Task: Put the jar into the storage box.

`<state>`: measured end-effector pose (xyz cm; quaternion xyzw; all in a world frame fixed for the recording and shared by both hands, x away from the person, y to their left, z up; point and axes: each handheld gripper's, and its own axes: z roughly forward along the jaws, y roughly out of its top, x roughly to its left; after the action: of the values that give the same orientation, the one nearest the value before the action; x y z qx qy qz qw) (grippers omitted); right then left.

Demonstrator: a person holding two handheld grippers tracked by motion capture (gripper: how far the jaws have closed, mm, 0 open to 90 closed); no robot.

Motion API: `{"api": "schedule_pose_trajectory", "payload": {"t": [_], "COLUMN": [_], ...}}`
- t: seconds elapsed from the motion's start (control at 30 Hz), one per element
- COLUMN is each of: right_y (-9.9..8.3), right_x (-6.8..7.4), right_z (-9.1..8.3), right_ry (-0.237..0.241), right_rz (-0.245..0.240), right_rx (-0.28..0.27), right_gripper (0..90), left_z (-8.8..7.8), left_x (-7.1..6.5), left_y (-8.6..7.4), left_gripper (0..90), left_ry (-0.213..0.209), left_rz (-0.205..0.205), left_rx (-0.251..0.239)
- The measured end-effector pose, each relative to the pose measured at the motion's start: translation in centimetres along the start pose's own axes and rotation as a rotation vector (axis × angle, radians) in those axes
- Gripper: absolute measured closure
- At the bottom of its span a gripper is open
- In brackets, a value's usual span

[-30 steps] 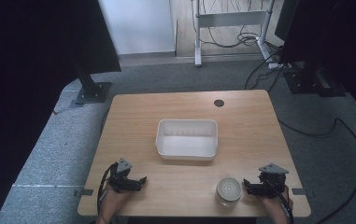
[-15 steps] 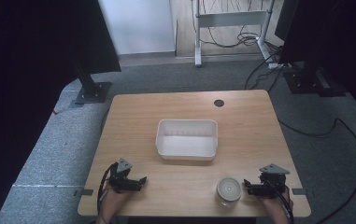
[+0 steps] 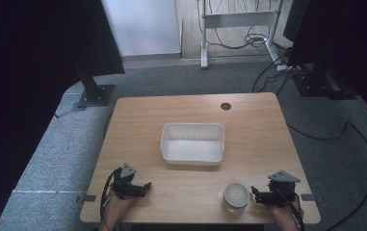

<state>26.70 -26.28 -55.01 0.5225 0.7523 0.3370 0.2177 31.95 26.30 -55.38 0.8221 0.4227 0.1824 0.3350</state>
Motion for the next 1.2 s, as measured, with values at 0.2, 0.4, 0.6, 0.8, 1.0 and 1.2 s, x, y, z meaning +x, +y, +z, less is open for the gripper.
{"api": "schedule_pose_trajectory", "payload": {"t": [0.2, 0.4, 0.6, 0.8, 1.0, 1.2], "right_y": [0.0, -0.3, -0.7, -1.1, -1.3, -1.4], "right_x": [0.3, 0.5, 0.7, 1.1, 1.5, 1.9], "right_z": [-0.6, -1.2, -1.9, -2.7, -3.3, -4.0], "right_ry": [0.009, 0.018, 0.029, 0.049, 0.060, 0.092], "right_rz": [-0.006, 0.007, 0.018, 0.006, -0.005, -0.011], "right_rx": [-0.013, -0.016, -0.029, -0.023, -0.028, -0.043], "right_gripper": [1.1, 0.0, 0.0, 0.0, 0.3, 0.5], "left_z": [0.0, 0.0, 0.0, 0.0, 0.0, 0.0], "left_x": [0.0, 0.0, 0.0, 0.0, 0.0, 0.0], "left_y": [0.0, 0.0, 0.0, 0.0, 0.0, 0.0], "left_gripper": [1.3, 1.3, 1.3, 1.3, 1.3, 1.3], "left_ry": [0.000, 0.000, 0.000, 0.000, 0.000, 0.000], "left_rz": [0.000, 0.000, 0.000, 0.000, 0.000, 0.000], "left_rx": [0.000, 0.000, 0.000, 0.000, 0.000, 0.000]}}
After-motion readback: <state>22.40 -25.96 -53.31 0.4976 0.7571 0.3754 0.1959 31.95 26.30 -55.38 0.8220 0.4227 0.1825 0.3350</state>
